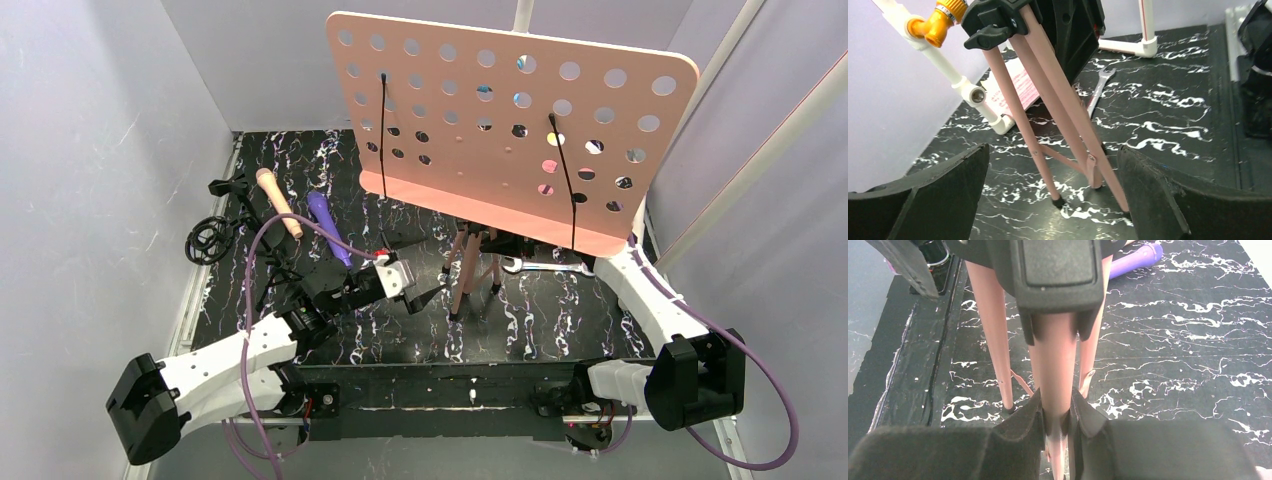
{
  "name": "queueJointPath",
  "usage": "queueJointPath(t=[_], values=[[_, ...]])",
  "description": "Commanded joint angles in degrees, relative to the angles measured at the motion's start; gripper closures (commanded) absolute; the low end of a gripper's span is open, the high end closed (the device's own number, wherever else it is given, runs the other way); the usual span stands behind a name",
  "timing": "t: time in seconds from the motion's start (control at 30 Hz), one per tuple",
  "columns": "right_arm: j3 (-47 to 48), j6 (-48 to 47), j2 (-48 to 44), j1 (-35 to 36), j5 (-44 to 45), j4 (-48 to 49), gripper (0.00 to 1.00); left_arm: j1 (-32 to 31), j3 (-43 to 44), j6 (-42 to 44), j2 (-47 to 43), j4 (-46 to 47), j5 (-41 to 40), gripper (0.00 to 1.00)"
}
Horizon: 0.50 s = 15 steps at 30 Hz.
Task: Pack up the instrument practice props
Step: Unscrew the knob on the music stand.
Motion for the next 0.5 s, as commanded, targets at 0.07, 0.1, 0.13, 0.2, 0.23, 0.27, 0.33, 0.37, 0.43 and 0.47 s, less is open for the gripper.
queueJointPath(t=[0.07, 0.1, 0.13, 0.2, 0.23, 0.27, 0.33, 0.37, 0.43, 0.47], values=[[-2.6, 0.3, 0.4, 0.0, -1.2, -3.5, 0.99, -0.3, 4.3, 11.9, 0.8, -0.9, -0.4, 0.02], [-2.8, 0.3, 0.4, 0.0, -1.2, -3.5, 0.99, -0.3, 4.9, 12.6, 1.2, -1.2, -0.1, 0.03], [-2.8, 0.2, 0.4, -0.1, -1.3, -3.5, 0.99, -0.3, 5.5, 13.4, 1.5, -1.3, 0.3, 0.03], [-3.0, 0.2, 0.3, -0.2, -1.4, -3.5, 0.99, -0.3, 6.7, 14.0, 2.3, -1.3, 0.5, 0.03], [-3.0, 0.2, 0.2, -0.3, -1.6, -3.5, 0.99, -0.3, 7.3, 14.3, 2.8, -1.3, 0.7, 0.03], [-3.0, 0.2, 0.1, -0.4, -1.8, -3.5, 0.99, -0.3, 7.9, 14.6, 3.2, -1.3, 0.8, 0.03], [-3.1, 0.2, -0.1, -0.6, -2.0, -3.5, 0.99, -0.3, 8.9, 15.2, 4.0, -1.4, 1.0, 0.05], [-3.2, 0.2, -0.2, -0.6, -2.1, -3.5, 0.99, -0.3, 9.5, 15.3, 4.3, -1.4, 1.2, 0.06], [-3.5, 0.2, -0.2, -0.7, -2.3, -3.3, 0.99, -0.3, 10.5, 15.2, 4.9, -1.4, 1.7, 0.1], [-3.6, 0.2, -0.2, -0.8, -2.3, -3.2, 0.99, -0.3, 10.9, 15.0, 5.2, -1.4, 1.8, 0.11]])
